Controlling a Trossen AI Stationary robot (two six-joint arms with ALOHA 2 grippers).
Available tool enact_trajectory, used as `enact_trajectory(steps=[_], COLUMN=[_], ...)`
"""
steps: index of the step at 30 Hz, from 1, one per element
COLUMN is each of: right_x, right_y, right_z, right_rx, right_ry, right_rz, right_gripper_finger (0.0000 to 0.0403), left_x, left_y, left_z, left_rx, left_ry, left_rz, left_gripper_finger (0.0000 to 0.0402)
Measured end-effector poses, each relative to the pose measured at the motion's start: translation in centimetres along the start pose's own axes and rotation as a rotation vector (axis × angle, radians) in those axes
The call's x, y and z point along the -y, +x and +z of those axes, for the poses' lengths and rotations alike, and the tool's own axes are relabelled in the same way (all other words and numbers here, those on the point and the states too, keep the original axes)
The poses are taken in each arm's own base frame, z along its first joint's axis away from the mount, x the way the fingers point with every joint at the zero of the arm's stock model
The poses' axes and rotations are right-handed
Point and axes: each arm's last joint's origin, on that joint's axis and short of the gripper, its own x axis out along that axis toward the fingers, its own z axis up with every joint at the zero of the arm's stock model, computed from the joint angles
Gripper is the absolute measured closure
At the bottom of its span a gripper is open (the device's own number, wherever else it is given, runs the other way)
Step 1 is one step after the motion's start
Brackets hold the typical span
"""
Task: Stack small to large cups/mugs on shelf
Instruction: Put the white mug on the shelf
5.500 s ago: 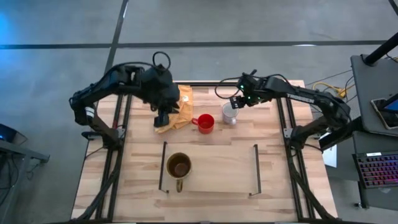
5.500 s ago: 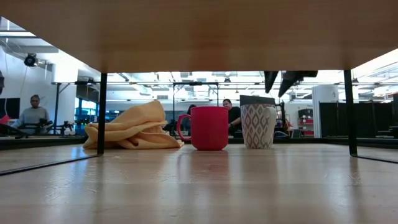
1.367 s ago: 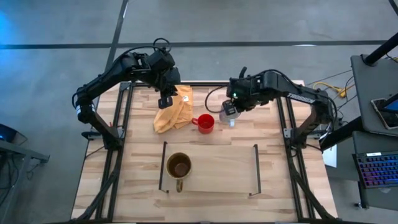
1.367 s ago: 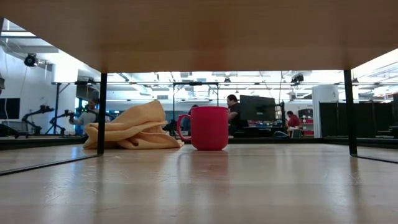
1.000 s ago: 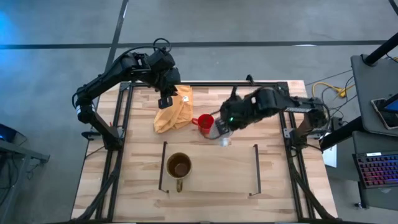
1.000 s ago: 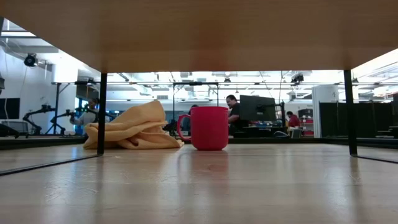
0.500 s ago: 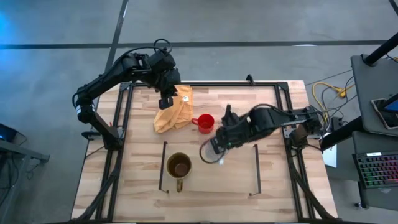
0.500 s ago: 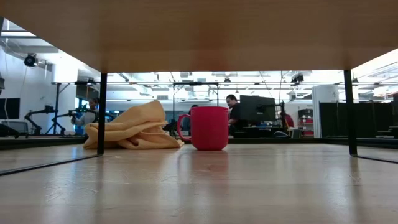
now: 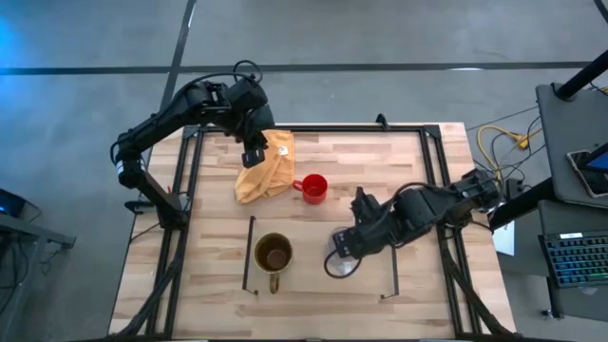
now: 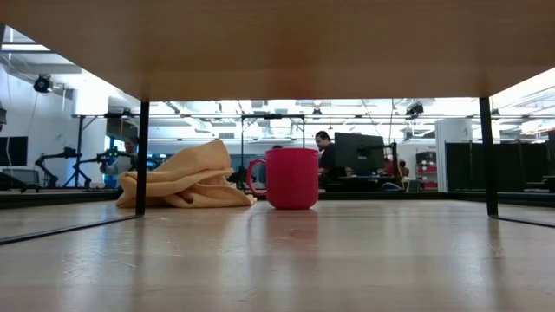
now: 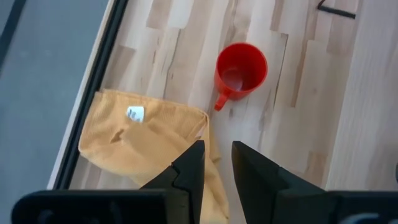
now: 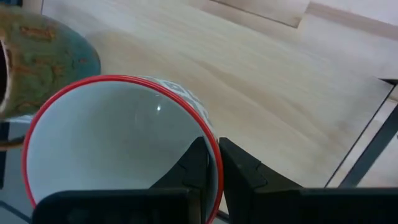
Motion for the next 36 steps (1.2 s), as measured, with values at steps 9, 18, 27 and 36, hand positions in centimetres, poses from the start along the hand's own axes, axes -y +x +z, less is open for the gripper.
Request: enact_trajectory(steps=[9, 18, 27, 36], right_x=[-1.4, -2.7, -3.9, -3.8], right_y=[1.8, 3.0, 3.7, 4.3], right_z=[0.8, 1.3, 1.2, 1.1], right_rx=[0.003, -0.011, -0.011, -0.014], right_ry=[0.014, -0.014, -0.036, -0.038], right_rz=[-0.013, -0.043, -0.026, -0.051], right_gripper_finger=[0.0377, 0.0377, 0.0377, 0.0377], left_x=[0.0, 0.0, 0.0, 0.0], left_y=[-0.1, 0.0, 0.2, 0.2], left_z=[-0.2, -0.2, -0.2, -0.2], left_rx=[-0.015, -0.017, -0.021, -0.018], left_ry=[0.026, 0.072, 0.079, 0.079], left_rz=[-0.002, -0.001, -0.002, -0.002], left_gripper_finger=[0.0334, 0.0334, 0.0334, 0.0334])
